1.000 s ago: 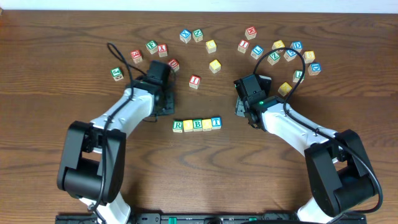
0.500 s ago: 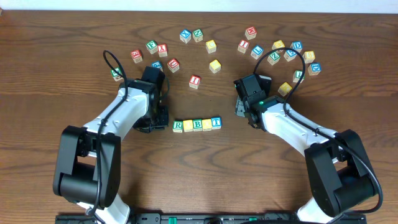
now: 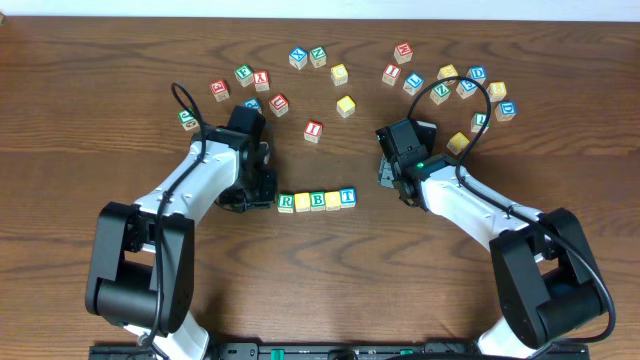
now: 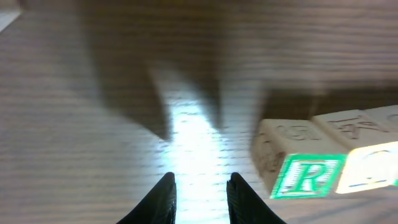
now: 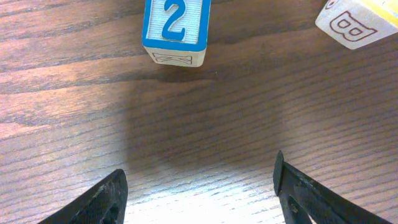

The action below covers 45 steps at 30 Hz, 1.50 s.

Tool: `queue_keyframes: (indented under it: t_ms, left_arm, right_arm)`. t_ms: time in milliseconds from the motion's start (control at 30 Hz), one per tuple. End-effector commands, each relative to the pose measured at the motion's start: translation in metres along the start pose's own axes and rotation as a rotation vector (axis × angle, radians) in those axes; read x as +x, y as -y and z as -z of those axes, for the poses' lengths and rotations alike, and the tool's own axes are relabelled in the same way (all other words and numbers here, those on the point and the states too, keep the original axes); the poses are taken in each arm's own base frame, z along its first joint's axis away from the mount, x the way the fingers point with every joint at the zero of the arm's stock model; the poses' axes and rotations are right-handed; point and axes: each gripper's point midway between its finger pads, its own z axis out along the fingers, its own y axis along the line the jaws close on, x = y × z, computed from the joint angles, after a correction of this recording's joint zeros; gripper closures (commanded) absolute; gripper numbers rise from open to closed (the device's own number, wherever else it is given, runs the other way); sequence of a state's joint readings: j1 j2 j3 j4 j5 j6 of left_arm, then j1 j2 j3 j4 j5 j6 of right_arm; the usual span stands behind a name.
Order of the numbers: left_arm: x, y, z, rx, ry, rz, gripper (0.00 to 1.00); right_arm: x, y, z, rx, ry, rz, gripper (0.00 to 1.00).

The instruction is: Spell out ROBOT

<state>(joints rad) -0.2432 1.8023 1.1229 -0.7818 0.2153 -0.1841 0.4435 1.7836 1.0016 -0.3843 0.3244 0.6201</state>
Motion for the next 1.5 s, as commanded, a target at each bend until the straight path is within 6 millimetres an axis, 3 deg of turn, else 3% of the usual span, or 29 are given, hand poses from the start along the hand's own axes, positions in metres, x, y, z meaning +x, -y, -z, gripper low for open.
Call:
queue_keyframes:
  t_ms: [0, 933, 1467]
  left_arm:
    - [-0.008, 0.011, 0.012, 0.047, 0.035, -0.034, 0.73]
    - [0.004, 0.037, 0.009, 0.093, 0.005, -0.116, 0.73]
    - [-0.014, -0.006, 0.013, 0.009, 0.054, 0.038, 0.73]
  right_arm:
    - [-0.013, -0.002, 0.010, -0.016, 0.035, -0.009, 0.29]
    - [-0.014, -0.002, 0.010, -0.016, 0.036, -0.009, 0.29]
    - [-0.014, -0.002, 0.010, -0.016, 0.036, -0.009, 0.29]
